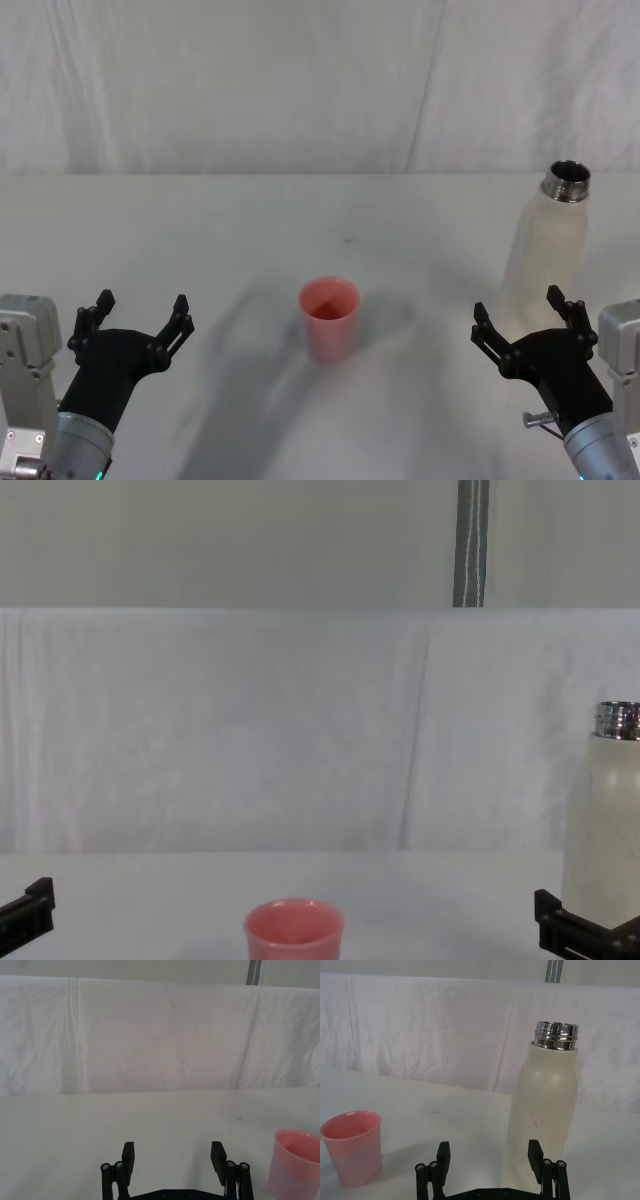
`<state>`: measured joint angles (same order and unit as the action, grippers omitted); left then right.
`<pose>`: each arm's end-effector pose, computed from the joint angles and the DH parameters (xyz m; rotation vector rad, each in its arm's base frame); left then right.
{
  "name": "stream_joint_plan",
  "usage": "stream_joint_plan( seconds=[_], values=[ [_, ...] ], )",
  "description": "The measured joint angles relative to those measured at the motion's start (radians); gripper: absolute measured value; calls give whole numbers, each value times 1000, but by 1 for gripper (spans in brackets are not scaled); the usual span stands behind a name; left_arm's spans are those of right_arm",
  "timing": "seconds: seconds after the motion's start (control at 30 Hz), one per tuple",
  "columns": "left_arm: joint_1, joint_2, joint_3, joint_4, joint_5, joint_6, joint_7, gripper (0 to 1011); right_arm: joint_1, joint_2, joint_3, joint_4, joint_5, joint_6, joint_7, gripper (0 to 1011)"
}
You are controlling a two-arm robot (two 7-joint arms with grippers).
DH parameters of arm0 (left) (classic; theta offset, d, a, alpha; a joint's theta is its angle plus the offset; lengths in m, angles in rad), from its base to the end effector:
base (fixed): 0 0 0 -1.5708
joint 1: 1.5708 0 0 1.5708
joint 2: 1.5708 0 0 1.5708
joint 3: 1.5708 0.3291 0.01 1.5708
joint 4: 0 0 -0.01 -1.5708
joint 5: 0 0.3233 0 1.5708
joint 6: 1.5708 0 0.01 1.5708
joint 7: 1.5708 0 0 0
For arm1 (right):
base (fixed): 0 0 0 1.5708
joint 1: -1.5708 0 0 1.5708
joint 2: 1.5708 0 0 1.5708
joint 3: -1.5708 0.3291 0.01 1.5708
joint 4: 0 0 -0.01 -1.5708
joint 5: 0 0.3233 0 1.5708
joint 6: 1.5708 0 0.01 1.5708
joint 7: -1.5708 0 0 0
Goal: Grasp the thermos with one hand and pour water into the cup lid.
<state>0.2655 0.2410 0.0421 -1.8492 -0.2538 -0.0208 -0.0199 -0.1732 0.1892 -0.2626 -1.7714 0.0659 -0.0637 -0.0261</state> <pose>0.2574 0.0454 -0.3219 -0.0380 0.0140 1.4460 0.2731 0.0351 -0.3356 -0.0030 -0.0889 -1.3018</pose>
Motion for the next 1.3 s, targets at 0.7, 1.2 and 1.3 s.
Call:
stream_joint_plan(
  seconds=[0.7,1.2,1.3],
  values=[
    [0,0,0,0,0,0,0,1001,0,0,0,0,0,0,0,1002],
    [0,0,0,0,0,0,0,1001,0,0,0,0,0,0,0,1002],
    [0,0,0,0,0,0,0,1001,0,0,0,0,0,0,0,1002]
  ],
)
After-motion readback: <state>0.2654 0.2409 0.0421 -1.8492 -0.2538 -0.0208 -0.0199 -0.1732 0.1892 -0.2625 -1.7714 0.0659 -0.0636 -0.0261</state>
